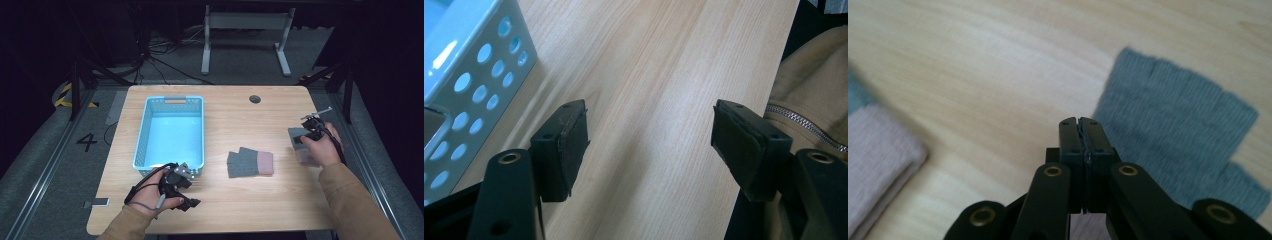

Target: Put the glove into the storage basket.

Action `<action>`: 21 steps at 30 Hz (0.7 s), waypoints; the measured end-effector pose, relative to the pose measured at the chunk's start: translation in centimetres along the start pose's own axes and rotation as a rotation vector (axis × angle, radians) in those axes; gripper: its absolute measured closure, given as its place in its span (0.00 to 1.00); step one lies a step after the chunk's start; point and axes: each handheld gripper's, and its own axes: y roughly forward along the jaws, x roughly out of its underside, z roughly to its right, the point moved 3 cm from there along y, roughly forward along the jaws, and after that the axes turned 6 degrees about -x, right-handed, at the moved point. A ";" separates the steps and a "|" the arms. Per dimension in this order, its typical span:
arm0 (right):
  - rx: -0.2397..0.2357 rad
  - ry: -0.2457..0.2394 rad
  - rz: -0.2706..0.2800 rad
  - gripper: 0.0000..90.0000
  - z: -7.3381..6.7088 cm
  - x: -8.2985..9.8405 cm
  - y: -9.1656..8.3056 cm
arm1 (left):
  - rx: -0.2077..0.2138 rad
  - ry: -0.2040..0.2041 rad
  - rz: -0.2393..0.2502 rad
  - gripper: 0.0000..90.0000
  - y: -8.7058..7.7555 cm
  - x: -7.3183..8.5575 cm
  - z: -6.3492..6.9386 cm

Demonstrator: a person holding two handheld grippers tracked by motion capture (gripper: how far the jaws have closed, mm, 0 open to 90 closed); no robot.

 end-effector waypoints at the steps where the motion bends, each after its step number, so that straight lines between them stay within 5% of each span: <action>1: 0.000 0.000 0.000 1.00 0.0 0.0 0.0 | 0.000 0.000 0.000 0.36 0.0 0.0 0.0; 8: 0.058 0.025 0.029 1.00 1.9 -2.2 0.9 | -0.003 -0.015 0.007 0.36 -0.1 0.3 -0.3; 21: 0.109 0.063 -0.015 1.00 4.0 -3.8 3.0 | -0.001 -0.028 0.005 0.36 -0.2 0.6 -0.9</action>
